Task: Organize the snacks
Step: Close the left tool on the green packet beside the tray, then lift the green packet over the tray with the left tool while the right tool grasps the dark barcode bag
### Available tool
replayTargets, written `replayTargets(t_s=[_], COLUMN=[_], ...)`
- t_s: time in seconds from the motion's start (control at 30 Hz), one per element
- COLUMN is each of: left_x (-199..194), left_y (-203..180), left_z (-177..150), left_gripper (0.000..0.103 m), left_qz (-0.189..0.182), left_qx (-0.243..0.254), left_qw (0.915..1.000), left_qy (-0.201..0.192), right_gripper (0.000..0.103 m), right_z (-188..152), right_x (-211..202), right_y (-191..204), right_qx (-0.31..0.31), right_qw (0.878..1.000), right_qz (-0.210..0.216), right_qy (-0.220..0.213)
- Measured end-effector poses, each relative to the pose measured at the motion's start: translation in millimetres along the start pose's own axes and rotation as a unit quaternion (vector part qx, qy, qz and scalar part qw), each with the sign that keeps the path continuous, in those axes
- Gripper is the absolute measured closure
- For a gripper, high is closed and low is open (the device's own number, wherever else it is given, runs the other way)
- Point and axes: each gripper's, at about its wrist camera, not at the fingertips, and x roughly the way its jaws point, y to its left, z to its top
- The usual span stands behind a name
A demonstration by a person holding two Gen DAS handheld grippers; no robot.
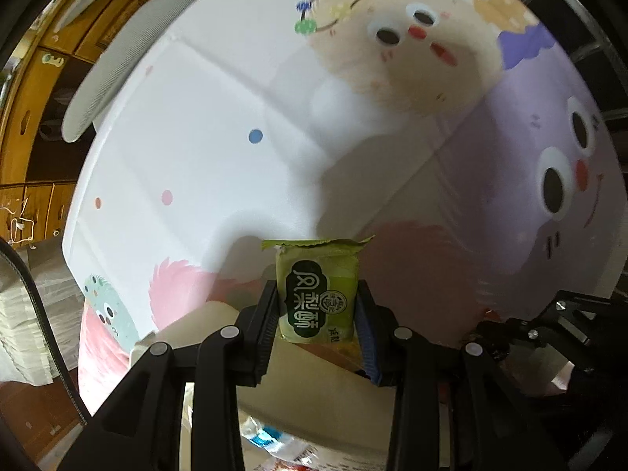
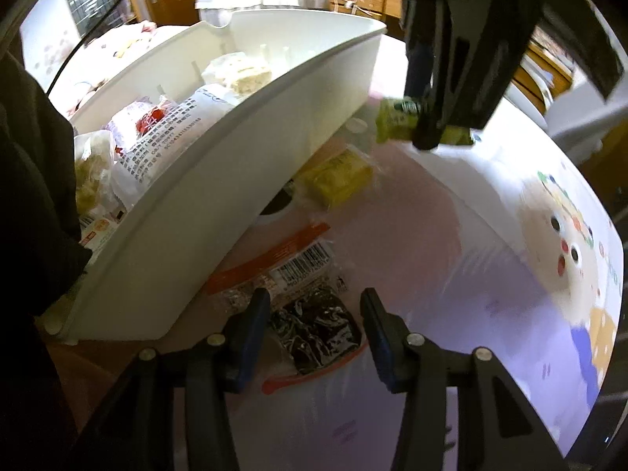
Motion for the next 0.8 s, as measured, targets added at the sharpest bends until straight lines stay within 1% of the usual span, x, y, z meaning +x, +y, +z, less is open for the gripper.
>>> replayTargets(t_s=[0.2,0.23,0.37,0.47,0.5,0.57,0.7,0.8], left_x=[-35.7,-37.2,-61.8,-87.0,-88.0,-101.2,-120.6,-131.0], left_y=[1.8,6.7,10.0,15.5,28.5,25.8,33.5,38.7], left_z=[-13.7,-13.3,-28.1,-48.8,-58.9,-70.7,-105.8,-129.0], left_gripper=[0.068,0.068,0.068,0.068,0.068,0.068,0.068,0.068], left_qz=[-0.011,-0.013,-0.018,-0.018,-0.018,-0.019,-0.024,-0.027], left_qx=[-0.02,-0.022,-0.031,-0.034,-0.035,-0.04,-0.055,-0.068], left_qw=[0.999,0.9987,0.9969,0.995,0.9945,0.9932,0.9892,0.9866], left_qy=[-0.038,-0.043,-0.07,-0.093,-0.097,-0.108,-0.133,-0.145], right_gripper=[0.056,0.056,0.056,0.056,0.056,0.056,0.056,0.056], right_z=[-10.1,-11.5,-14.3,-16.5,-17.0,-17.8,-25.2,-24.7], right_x=[-9.5,-12.0,-23.7,-34.5,-38.1,-44.0,-58.9,-72.0], right_y=[1.0,1.4,3.5,2.0,1.7,-0.2,-5.6,-5.2], right_qx=[0.067,0.079,0.126,0.164,0.178,0.196,0.237,0.269], right_qw=[0.998,0.997,0.992,0.986,0.984,0.98,0.97,0.96], right_qz=[-0.006,-0.009,-0.023,-0.028,-0.03,-0.037,-0.053,-0.06], right_qy=[0.007,0.007,0.0,-0.008,-0.011,-0.015,-0.024,-0.035])
